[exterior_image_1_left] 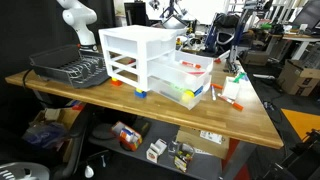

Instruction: Close the middle drawer of the cabinet on the table

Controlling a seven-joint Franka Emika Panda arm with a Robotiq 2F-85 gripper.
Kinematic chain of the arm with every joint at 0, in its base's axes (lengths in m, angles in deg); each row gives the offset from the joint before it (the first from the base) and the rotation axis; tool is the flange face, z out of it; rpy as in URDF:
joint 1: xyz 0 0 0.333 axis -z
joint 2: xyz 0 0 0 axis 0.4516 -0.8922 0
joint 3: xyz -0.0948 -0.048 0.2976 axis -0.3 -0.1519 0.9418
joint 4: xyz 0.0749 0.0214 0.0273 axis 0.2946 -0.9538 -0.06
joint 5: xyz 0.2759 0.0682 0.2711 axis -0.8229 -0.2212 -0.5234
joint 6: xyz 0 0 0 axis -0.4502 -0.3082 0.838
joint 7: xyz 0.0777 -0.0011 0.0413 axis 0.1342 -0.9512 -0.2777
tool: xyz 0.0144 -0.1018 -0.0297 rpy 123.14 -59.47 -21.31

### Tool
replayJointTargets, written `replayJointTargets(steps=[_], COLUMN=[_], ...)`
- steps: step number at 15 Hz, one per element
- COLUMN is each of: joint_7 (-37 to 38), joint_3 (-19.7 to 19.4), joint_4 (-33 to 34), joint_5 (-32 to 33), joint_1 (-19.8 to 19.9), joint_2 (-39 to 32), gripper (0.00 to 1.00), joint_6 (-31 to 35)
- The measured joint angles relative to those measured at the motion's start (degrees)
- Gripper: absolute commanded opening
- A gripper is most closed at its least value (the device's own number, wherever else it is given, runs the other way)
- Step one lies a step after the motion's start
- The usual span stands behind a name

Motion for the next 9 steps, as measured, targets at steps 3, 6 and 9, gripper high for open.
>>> replayJointTargets(steps=[3,6,9], joint_7=[0.0,0.4,6.8], joint_3=[0.0,0.1,1.7], joint_4=[0.0,-0.1,-1.9], joint_5=[0.0,0.0,0.0], joint_1=[0.0,-0.1,-0.4], joint_2=[0.0,0.0,-1.3], gripper=[1.0,1.0,1.0], joint_6=[0.0,0.0,0.7])
